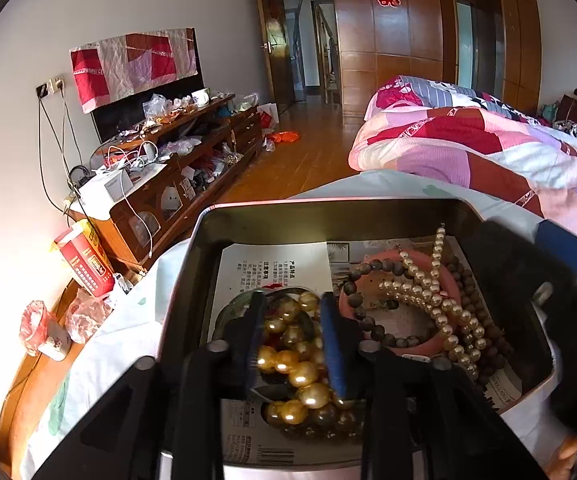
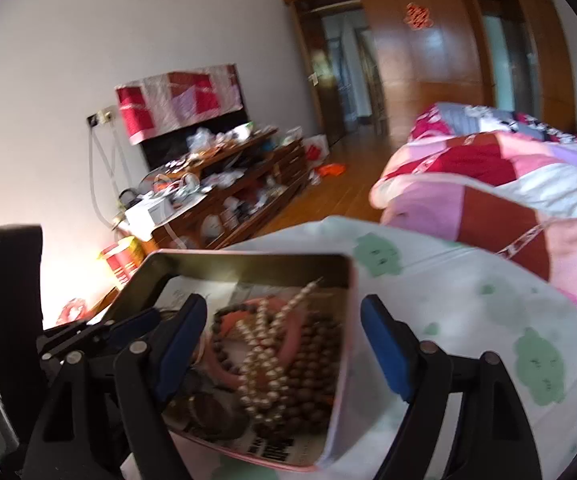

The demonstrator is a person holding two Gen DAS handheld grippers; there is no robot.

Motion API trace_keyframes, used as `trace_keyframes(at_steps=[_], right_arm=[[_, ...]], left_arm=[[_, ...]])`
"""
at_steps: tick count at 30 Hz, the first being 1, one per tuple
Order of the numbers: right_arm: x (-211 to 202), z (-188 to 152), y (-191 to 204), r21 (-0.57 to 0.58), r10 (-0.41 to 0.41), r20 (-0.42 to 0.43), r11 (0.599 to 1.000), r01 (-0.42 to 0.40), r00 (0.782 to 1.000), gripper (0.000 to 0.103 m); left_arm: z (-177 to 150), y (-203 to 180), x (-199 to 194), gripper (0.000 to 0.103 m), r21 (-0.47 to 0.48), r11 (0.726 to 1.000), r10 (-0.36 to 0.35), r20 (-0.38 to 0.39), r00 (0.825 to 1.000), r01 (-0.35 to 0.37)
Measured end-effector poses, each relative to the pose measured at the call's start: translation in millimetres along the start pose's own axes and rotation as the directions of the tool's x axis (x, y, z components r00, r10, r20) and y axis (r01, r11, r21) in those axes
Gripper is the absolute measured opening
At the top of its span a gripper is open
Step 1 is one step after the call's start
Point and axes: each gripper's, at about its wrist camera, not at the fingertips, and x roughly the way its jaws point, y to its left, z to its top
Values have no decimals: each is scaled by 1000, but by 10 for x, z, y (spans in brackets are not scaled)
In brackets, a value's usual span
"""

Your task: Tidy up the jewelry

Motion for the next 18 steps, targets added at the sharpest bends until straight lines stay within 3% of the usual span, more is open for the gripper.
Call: trace_keyframes(at_steps=[3,5,8,14,18], right_arm=[[-98,17,-80,45,-61,50,997,59,997,86],[-162,-8,-144,84,-101,68,992,95,993,96],[-219,-27,-211,121,-114,67,987,105,991,97],[-350,-81,-232,124,-150,77,982,140,986,97],[-427,-117,-176,83,-187,104,980,179,977,97]], left_arm=[[-25,65,-56,60,-72,997,-26,16,1000,27],[-42,96,-110,63,-108,994,-34,35,999,37],[-76,98,-240,70,-125,992,24,71,997,-15],[-211,172,-504,72,-173,981,115,133,984,-91],[-301,176,-639,72,-176,967,217,192,957,-184]])
